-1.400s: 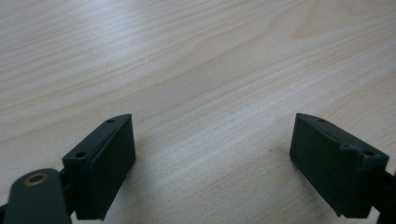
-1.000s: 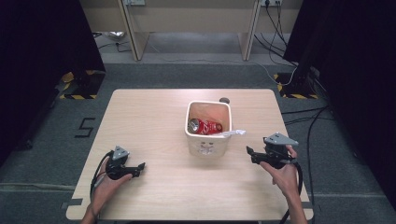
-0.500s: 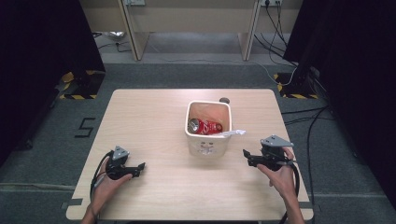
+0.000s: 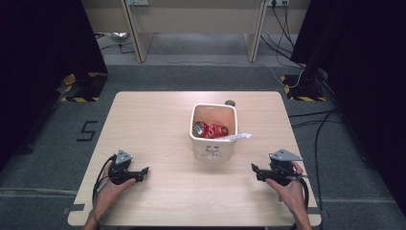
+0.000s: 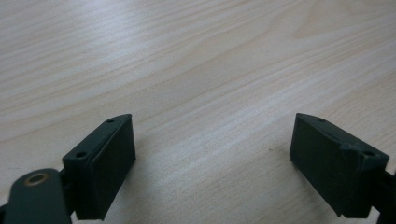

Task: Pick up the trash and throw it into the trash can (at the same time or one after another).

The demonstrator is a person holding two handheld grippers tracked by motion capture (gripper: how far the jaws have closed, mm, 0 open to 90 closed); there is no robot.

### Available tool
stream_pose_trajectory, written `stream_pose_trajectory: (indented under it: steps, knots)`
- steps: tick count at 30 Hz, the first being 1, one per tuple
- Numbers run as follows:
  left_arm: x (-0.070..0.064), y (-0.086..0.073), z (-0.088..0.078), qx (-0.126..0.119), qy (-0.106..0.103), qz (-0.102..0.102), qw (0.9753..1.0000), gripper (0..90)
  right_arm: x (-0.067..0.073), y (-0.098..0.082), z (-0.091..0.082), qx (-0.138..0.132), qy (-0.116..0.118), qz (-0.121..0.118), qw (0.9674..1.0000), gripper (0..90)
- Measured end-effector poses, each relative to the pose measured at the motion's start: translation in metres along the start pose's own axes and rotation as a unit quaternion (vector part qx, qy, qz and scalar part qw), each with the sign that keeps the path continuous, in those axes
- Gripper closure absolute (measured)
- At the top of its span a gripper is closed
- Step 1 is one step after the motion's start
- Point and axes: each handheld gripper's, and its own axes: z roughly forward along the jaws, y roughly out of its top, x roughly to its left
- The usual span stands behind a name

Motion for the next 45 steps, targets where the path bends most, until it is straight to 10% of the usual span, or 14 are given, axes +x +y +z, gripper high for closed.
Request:
stream_pose_trajectory:
  steps: [45]
  knots:
    - [0.0, 0.0, 0.0, 0.0, 0.0, 0.0, 1.0, 13.4, 0.015, -0.051, -0.008, 0.052, -0.006, -0.002, 0.9986, 14.9]
